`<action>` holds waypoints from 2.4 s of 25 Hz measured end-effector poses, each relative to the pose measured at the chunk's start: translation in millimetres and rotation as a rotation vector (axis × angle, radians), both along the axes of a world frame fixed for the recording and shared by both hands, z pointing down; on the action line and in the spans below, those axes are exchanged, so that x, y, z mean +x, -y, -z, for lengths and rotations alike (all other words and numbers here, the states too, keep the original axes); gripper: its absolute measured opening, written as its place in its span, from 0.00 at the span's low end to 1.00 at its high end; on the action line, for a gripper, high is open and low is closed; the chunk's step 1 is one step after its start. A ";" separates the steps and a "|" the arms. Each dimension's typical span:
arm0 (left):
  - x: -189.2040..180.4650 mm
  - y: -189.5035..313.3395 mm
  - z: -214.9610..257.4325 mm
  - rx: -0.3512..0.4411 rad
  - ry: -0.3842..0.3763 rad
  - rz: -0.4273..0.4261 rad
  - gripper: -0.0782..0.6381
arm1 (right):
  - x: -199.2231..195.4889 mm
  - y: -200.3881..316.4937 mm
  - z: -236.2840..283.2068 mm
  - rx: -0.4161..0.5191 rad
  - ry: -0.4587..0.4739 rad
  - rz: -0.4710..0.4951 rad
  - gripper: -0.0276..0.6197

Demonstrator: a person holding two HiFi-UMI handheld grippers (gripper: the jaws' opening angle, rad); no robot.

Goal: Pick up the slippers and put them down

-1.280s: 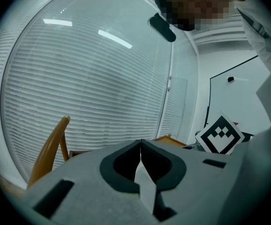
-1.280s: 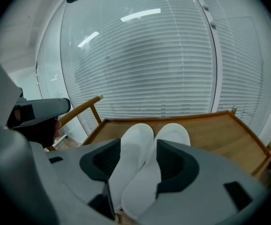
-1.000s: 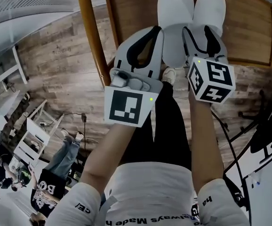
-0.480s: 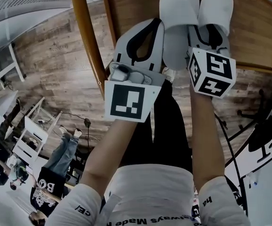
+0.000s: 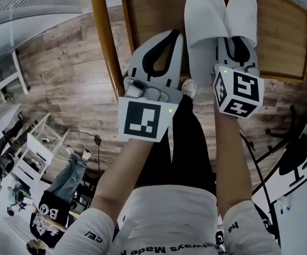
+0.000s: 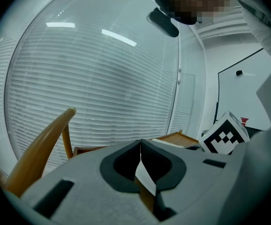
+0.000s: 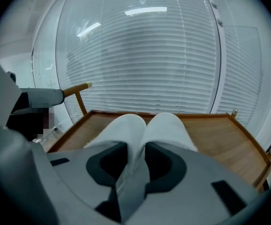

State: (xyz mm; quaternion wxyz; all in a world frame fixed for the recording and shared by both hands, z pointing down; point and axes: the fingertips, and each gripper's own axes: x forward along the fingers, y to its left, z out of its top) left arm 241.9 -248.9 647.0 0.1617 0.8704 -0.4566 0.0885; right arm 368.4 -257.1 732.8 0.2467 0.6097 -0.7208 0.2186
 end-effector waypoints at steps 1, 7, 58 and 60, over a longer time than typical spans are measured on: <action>0.3 -0.6 4.6 0.006 -0.003 0.001 0.13 | 0.2 -1.2 4.6 0.006 -0.002 0.003 0.21; 6.4 -4.3 32.8 0.039 -0.007 -0.011 0.13 | 6.0 -4.9 33.4 0.043 -0.005 0.011 0.21; -31.1 -122.6 360.5 0.251 -0.063 -0.125 0.13 | -22.5 -99.0 430.4 0.371 0.061 0.312 0.18; -28.7 -129.7 372.7 0.265 -0.065 -0.132 0.13 | -24.1 -106.7 447.0 0.394 0.074 0.329 0.18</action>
